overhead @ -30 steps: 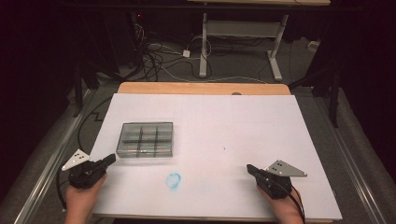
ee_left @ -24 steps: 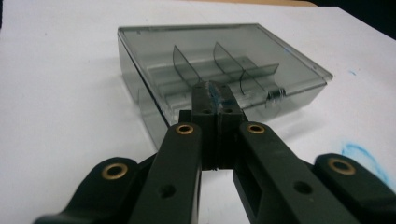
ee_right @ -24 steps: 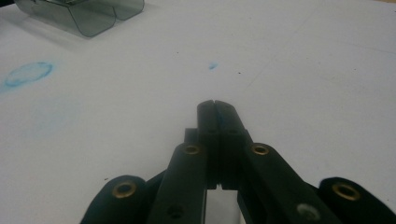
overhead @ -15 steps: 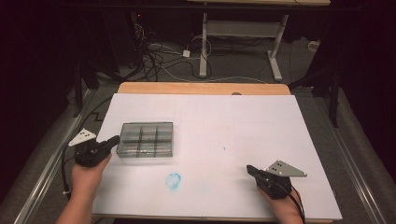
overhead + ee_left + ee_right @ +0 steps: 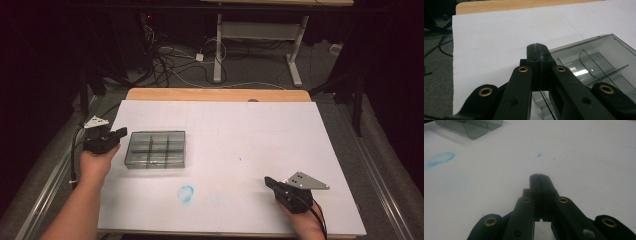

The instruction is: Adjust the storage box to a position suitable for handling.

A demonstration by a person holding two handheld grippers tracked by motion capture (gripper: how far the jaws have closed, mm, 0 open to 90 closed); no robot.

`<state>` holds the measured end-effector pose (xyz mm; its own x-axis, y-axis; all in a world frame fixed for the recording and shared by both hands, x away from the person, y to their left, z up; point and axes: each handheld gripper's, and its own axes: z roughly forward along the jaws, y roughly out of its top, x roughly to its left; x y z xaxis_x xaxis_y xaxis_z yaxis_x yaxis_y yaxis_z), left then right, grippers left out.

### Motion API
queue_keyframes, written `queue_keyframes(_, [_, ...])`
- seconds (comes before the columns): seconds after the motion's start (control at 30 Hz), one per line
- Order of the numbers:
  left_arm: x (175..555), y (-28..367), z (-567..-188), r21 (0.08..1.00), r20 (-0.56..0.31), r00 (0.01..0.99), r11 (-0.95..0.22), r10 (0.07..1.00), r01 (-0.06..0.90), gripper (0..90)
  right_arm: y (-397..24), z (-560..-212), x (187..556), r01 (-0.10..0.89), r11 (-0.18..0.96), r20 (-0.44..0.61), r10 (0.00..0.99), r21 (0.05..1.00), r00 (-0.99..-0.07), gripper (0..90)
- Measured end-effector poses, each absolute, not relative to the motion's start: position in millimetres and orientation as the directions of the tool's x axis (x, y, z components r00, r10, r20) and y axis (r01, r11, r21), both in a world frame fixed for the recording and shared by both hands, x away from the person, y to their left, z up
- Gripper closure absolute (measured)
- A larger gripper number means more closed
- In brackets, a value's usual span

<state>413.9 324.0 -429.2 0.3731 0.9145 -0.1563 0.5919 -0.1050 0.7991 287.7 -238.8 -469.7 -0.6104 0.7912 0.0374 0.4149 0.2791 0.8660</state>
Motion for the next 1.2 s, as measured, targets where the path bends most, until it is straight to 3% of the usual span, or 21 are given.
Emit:
queue_keyframes(0.13, [427.6, 327.5, -432.8, 0.79, -0.128, 0.36, -0.124, 0.924, 0.6, 87.7, -239.1, -469.3, 286.9, 0.413, 0.272, 0.04, 0.794, 0.869, -0.607, 90.0])
queue_keyframes(0.4, [448.9, 330.2, -443.7, 0.771, -0.177, 0.371, -0.106, 0.912, 0.628, 87.7, -239.1, -469.1, 286.6, 0.411, 0.277, 0.035, 0.793, 0.868, -0.608, 90.0])
queue_keyframes(1.2, [461.0, 327.5, -465.9, 0.746, -0.172, 0.385, -0.135, 0.907, 0.652, 87.7, -240.2, -467.0, 280.9, 0.406, 0.283, 0.022, 0.797, 0.869, -0.604, 90.0])
